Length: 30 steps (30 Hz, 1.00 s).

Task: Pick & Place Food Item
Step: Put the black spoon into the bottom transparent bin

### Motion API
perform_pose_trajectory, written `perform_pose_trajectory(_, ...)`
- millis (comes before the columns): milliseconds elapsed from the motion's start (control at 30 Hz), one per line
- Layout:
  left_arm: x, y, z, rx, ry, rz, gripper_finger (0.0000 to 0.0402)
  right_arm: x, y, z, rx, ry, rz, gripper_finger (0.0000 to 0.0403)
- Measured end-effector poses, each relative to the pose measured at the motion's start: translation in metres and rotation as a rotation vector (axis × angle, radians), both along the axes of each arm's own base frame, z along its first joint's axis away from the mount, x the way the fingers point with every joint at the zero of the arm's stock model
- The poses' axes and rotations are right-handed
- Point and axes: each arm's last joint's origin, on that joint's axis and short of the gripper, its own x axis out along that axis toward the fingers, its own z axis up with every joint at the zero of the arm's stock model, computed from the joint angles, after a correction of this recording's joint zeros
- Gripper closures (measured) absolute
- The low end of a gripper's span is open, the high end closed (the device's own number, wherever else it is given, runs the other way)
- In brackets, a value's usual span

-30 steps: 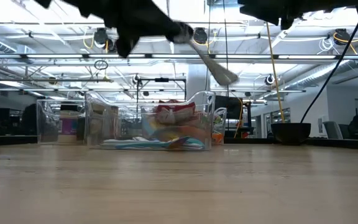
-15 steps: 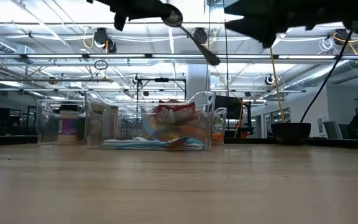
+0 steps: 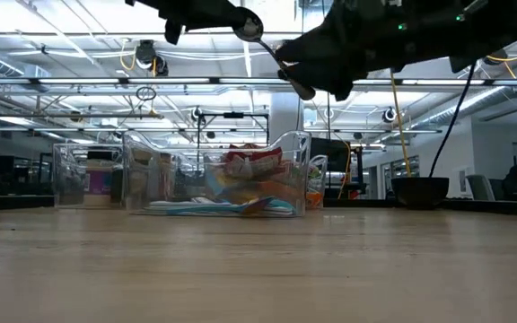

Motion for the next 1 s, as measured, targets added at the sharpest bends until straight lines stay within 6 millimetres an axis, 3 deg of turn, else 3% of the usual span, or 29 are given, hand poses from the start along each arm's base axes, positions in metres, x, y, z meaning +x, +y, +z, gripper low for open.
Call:
perform_pose_trajectory(167, 0.0, 0.0, -0.001, 0.002, 0.012, 0.001, 0.0395, 0.004, 0.001, 0.0, -0.022, 0.01, 0.004, 0.0236)
perform_pose_trajectory(467, 0.0, 0.0, -0.001, -0.002, 0.008, 0.001, 0.0395, 0.004, 0.001, -0.002, -0.038, 0.032, 0.004, 0.0392)
perform_pose_trajectory(600, 0.0, 0.0, 0.0, -0.002, 0.004, 0.003, 0.0393, 0.004, 0.001, -0.002, -0.043, 0.032, 0.004, 0.0395)
perform_pose_trajectory(800, -0.001, 0.0, 0.003, 0.002, -0.015, -0.01, 0.0349, 0.004, 0.0, -0.002, -0.058, 0.034, -0.002, 0.04)
perform_pose_trajectory(1000, -0.021, -0.003, 0.027, 0.037, -0.073, -0.1, 0.0321, 0.005, -0.005, -0.002, -0.071, 0.032, -0.006, 0.0402)
